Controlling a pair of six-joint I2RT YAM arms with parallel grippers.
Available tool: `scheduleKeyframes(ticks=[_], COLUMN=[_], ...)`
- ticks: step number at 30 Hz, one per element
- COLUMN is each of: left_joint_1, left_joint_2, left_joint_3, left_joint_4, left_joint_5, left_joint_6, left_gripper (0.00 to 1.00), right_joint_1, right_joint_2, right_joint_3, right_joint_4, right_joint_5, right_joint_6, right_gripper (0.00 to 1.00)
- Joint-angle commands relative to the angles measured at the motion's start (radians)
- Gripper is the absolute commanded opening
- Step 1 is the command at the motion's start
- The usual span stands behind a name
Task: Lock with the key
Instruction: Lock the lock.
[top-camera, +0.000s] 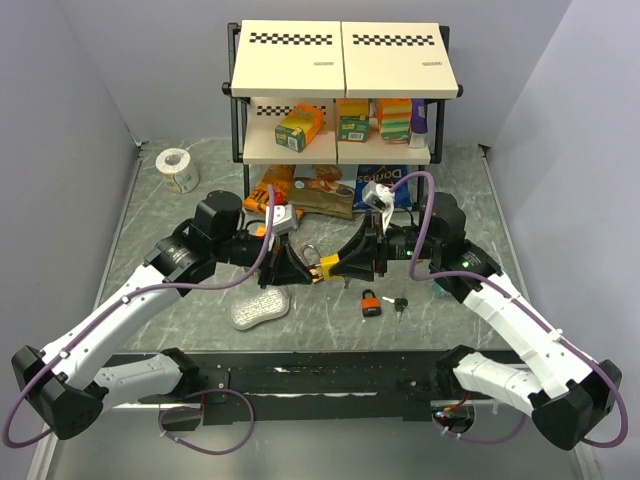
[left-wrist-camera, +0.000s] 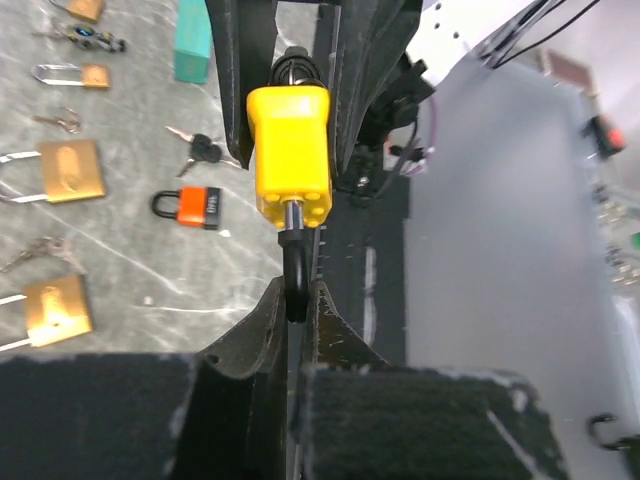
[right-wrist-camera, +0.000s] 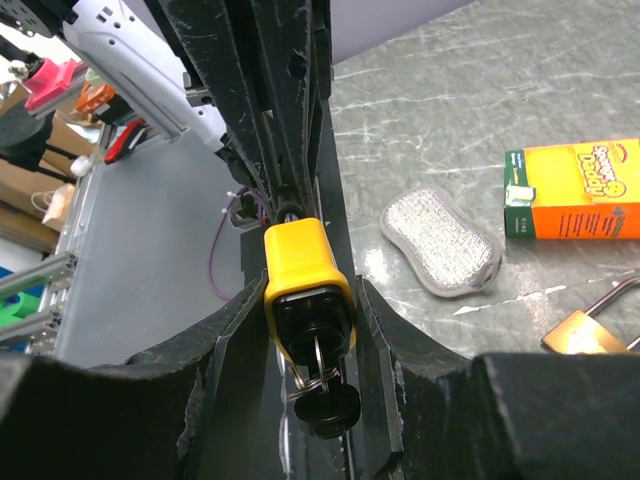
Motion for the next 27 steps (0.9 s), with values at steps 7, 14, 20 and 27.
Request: scheduleKeyframes(ticks=[7, 14, 20, 27], left_joint_1=[-0.02, -0.029, -0.028, 0.09], left_joint_2=[0.064, 0.11, 0.095, -0.034], left_joint_3=[0.043, 0.05, 0.063, -0.048], left_joint_4=[0.281, 0.424, 0.361, 0.085], left_joint_5=[0.059, 0.009, 0.019, 0.094], left_joint_6=[-0.216, -0.296, -0.223, 0.065], left_gripper=[0.01, 0.01, 0.01, 0.01], right_joint_1=[0.076, 0.168, 0.157, -0.031], right_joint_2=[0.015, 0.033, 0.049, 0.026], right_joint_3=[0.017, -0.024, -0.01, 0.094], right_joint_4=[0.151, 0.229, 0.219, -0.12], right_joint_5=[-0.022, -0.036, -0.047, -0.105], right_joint_6=[0.028, 0.094, 0.111, -0.099], right_gripper=[0.0, 0.0, 0.0, 0.59])
